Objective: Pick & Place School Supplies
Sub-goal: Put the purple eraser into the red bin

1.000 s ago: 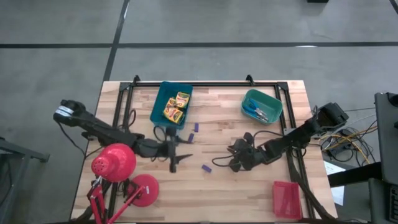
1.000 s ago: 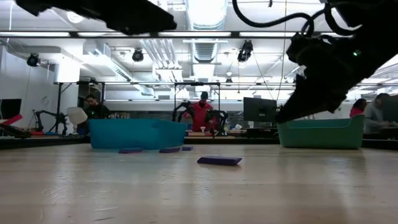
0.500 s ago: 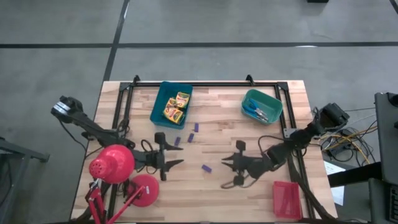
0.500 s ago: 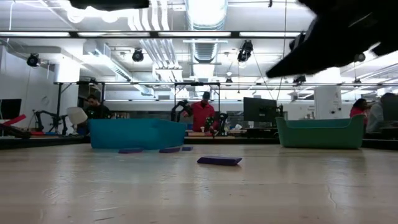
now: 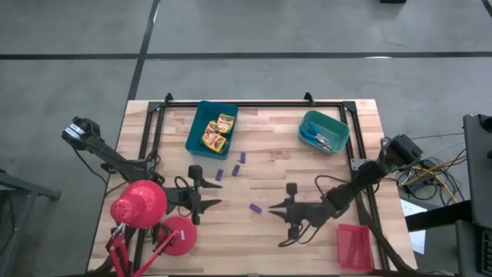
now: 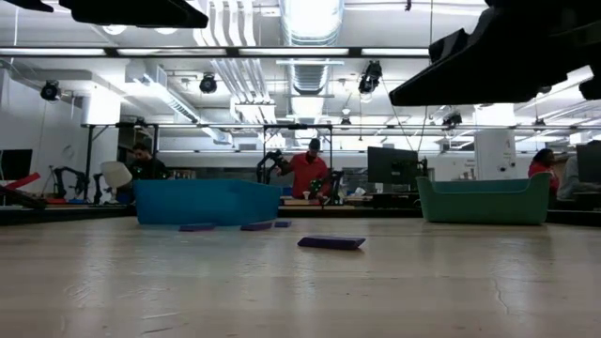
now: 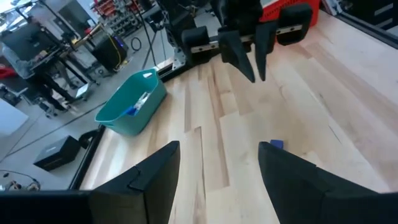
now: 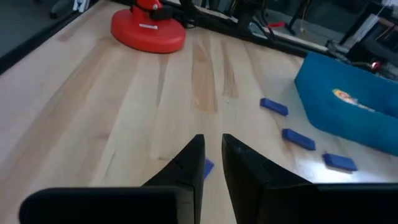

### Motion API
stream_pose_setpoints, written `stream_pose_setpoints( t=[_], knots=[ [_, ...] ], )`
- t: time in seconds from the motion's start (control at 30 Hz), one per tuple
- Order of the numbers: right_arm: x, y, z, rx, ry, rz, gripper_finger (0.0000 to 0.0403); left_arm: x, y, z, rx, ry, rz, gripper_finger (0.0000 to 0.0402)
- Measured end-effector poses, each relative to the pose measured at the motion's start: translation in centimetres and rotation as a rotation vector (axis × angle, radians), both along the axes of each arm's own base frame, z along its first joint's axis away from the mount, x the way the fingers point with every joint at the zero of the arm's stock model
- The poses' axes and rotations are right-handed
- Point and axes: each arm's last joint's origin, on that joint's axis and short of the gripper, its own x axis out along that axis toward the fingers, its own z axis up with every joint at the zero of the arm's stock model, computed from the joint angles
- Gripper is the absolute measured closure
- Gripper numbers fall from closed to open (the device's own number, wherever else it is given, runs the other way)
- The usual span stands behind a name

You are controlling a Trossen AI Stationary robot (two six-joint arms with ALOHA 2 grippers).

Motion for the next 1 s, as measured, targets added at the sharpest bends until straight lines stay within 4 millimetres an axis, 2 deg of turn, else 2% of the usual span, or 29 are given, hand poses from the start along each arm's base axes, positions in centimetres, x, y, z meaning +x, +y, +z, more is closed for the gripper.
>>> stream_pose_setpoints(
  t=[0.33, 0.57, 0.77, 0.87, 1.0],
  knots=[
    [1.2, 0.8, 1.4, 0.102, -0.054, -0.023, 0.0351, 0.0, 0.0, -0.1, 0.012, 0.006, -0.001, 0.0179],
    [1.2, 0.9, 1.4, 0.225, -0.064, -0.067, 0.0351, 0.0, 0.0, -0.1, 0.012, 0.007, -0.002, 0.0179],
    [1.3, 0.7, 1.4, 0.216, -0.07, -0.087, 0.0351, 0.0, 0.0, -0.1, 0.012, 0.006, -0.002, 0.0179],
    [1.3, 0.4, 1.5, 0.207, -0.103, -0.181, 0.0351, 0.0, 0.0, -0.1, 0.012, 0.006, -0.002, 0.0179],
    [1.2, 0.3, 1.3, 0.212, -0.093, -0.212, 0.0351, 0.0, 0.0, -0.1, 0.012, 0.007, -0.002, 0.0179]
  ],
)
